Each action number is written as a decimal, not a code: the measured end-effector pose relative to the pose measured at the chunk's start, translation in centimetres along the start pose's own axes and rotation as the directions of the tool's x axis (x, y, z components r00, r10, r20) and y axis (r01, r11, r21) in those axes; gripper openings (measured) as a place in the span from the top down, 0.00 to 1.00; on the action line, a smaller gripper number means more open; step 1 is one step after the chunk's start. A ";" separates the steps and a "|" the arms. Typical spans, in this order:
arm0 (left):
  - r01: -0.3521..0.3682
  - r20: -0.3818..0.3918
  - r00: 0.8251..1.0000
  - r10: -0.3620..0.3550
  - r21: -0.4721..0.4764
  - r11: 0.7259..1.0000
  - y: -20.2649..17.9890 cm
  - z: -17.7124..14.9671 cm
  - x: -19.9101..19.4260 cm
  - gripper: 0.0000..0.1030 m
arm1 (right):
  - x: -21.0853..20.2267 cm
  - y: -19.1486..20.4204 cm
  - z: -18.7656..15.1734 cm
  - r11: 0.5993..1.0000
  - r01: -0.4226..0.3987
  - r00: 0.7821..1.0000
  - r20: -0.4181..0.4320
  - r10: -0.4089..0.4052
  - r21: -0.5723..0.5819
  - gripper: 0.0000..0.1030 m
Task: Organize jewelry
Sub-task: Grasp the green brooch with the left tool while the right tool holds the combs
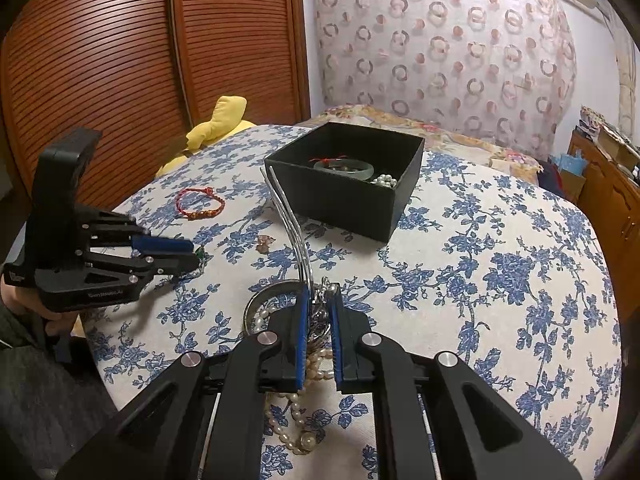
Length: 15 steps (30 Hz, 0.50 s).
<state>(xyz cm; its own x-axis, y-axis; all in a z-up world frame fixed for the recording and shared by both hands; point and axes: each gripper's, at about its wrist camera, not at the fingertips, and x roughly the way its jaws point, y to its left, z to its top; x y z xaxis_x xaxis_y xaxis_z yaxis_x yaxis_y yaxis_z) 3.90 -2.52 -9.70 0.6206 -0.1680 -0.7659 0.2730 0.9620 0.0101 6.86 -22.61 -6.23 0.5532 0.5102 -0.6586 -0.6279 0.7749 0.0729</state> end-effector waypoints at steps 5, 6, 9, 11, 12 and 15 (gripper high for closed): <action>0.012 0.002 1.000 -0.012 -0.006 1.000 0.3 0.2 -0.1 0.90 | 0.0 -0.1 0.1 1.000 0.001 1.000 0.002 -0.001 -0.001 0.89; 0.017 0.011 1.000 -0.017 -0.013 1.000 0.5 0.4 -0.3 0.90 | 0.0 -0.1 0.1 1.000 0.000 1.000 0.003 0.000 -0.001 0.89; 0.033 0.039 0.999 -0.032 -0.027 0.999 0.9 1.1 -1.1 0.90 | -0.1 -0.1 0.5 1.000 0.000 1.000 0.010 0.000 -0.004 0.89; 0.043 0.067 0.997 -0.041 -0.035 0.998 1.2 1.7 -1.7 0.90 | -0.2 -0.1 0.9 1.000 0.001 1.000 0.020 -0.001 -0.008 0.89; 0.049 0.077 0.996 -0.046 -0.038 0.998 1.4 2.1 -2.0 0.90 | -0.3 -0.1 1.1 1.000 0.001 1.000 0.025 -0.001 -0.010 0.89; 0.061 0.109 0.992 -0.056 -0.042 0.997 1.7 3.1 -2.8 0.90 | -0.4 -0.1 1.8 1.000 0.002 0.999 0.041 -0.002 -0.014 0.89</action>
<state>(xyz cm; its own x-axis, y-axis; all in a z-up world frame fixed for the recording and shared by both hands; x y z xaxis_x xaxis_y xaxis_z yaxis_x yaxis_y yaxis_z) 4.90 -1.11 -5.53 0.6807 -0.2442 -0.6907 0.2794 0.9581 -0.0633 7.68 -22.23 -4.60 0.5765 0.5237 -0.6272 -0.6341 0.7709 0.0609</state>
